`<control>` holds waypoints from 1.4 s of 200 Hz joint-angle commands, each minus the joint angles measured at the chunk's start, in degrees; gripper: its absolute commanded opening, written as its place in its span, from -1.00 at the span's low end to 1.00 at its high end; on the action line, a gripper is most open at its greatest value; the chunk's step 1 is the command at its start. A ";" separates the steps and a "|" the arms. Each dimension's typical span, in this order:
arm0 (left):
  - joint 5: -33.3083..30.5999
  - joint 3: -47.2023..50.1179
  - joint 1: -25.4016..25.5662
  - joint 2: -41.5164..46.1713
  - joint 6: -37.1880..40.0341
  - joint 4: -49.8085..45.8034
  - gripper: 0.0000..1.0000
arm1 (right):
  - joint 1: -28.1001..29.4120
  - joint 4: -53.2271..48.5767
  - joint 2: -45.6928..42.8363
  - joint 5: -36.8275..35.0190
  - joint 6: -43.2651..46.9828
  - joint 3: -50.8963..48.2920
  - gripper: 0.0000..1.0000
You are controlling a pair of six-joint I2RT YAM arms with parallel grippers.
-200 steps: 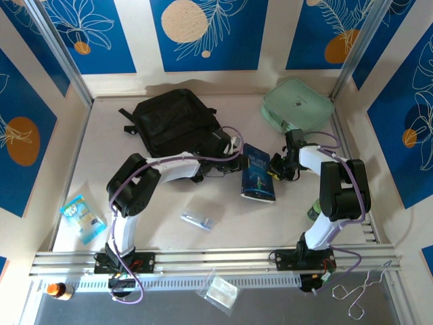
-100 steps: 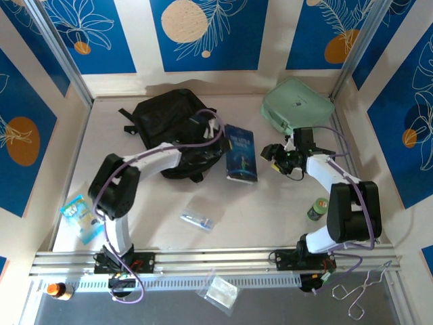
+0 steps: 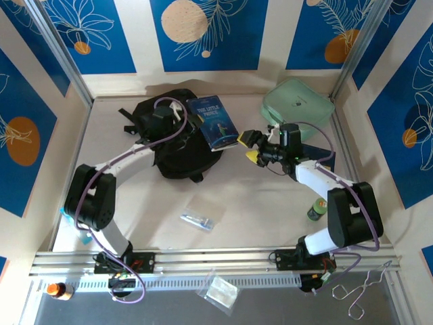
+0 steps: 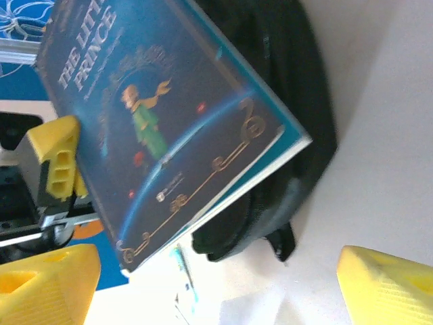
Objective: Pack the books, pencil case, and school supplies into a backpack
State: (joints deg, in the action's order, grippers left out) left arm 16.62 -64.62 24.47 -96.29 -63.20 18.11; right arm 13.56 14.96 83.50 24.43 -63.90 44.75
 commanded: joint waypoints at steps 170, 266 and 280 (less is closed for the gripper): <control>-3.33 -0.69 1.02 0.57 -10.78 15.89 -1.00 | 8.51 36.55 15.52 -11.85 -31.17 2.85 0.58; -2.38 0.23 0.59 0.49 -9.03 10.88 -0.89 | 7.71 37.07 14.06 -13.17 -27.56 2.50 -0.56; -1.99 -0.15 0.34 0.79 -6.32 6.10 -0.73 | 7.53 33.64 12.27 -13.77 -25.40 2.12 -0.73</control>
State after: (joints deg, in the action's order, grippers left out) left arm 13.21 -64.38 24.97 -96.62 -72.95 26.94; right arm 21.54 51.86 99.04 12.29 -93.03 48.05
